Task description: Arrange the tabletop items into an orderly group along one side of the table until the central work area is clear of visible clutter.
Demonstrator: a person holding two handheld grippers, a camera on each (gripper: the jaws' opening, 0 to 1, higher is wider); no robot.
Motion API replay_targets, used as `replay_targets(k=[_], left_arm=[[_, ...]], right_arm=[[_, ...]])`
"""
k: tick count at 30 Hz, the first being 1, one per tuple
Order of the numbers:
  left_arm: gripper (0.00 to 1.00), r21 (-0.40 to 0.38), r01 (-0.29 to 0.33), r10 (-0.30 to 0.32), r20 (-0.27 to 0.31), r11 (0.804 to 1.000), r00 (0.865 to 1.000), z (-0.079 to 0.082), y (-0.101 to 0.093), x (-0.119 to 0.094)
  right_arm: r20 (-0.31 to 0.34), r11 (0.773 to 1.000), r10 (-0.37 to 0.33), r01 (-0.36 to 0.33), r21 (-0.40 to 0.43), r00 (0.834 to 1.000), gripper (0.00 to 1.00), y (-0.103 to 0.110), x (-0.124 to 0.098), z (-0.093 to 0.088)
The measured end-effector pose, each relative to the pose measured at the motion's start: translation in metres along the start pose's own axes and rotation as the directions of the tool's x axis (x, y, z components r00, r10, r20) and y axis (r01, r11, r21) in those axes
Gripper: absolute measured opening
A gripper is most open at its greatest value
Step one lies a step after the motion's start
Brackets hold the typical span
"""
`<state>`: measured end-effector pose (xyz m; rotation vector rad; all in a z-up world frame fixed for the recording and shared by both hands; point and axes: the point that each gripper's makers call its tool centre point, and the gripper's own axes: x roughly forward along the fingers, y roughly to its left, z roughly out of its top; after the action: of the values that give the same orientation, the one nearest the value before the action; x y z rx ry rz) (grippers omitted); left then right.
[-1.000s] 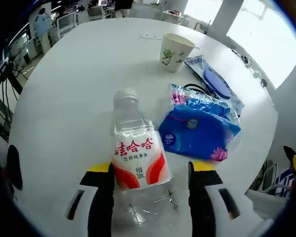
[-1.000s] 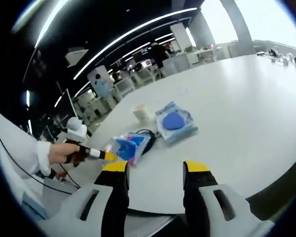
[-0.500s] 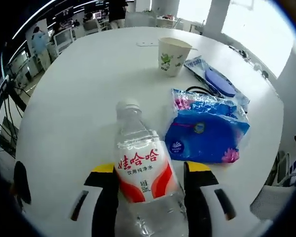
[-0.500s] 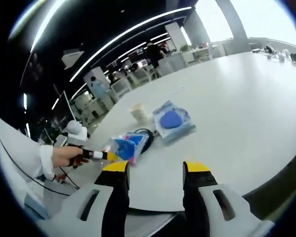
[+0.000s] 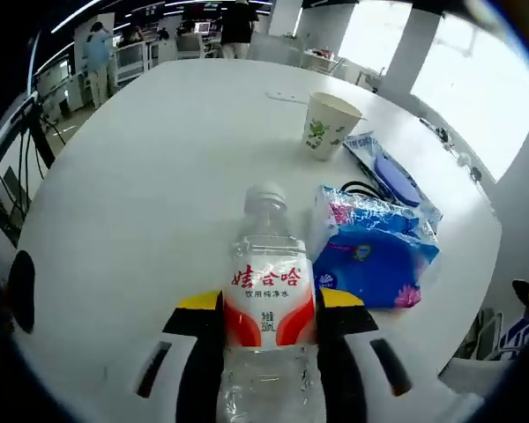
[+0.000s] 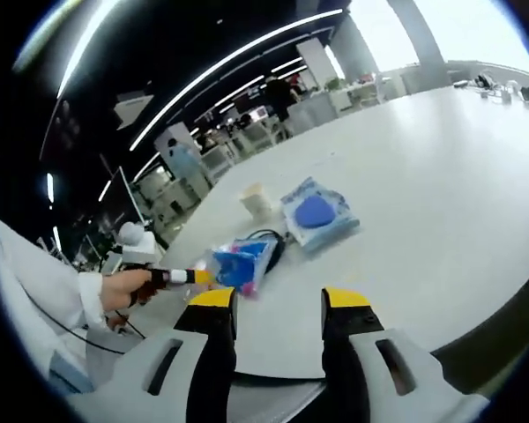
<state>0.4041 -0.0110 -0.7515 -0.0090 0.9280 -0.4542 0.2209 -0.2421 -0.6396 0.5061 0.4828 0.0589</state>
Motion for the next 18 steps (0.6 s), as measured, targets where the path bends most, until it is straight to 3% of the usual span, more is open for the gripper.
replay_targets(k=[13, 18], left_arm=[[0.37, 0.037, 0.063, -0.067, 0.109, 0.997, 0.992, 0.018, -0.018, -0.02], [0.36, 0.01, 0.084, -0.084, 0.16, 0.996, 0.984, 0.028, -0.022, -0.031]], right_arm=[[-0.003, 1.0, 0.012, -0.013, -0.015, 1.0, 0.32, 0.003, 0.003, 0.001], [0.004, 1.0, 0.021, -0.02, -0.023, 1.0, 0.31, 0.005, 0.004, 0.003]])
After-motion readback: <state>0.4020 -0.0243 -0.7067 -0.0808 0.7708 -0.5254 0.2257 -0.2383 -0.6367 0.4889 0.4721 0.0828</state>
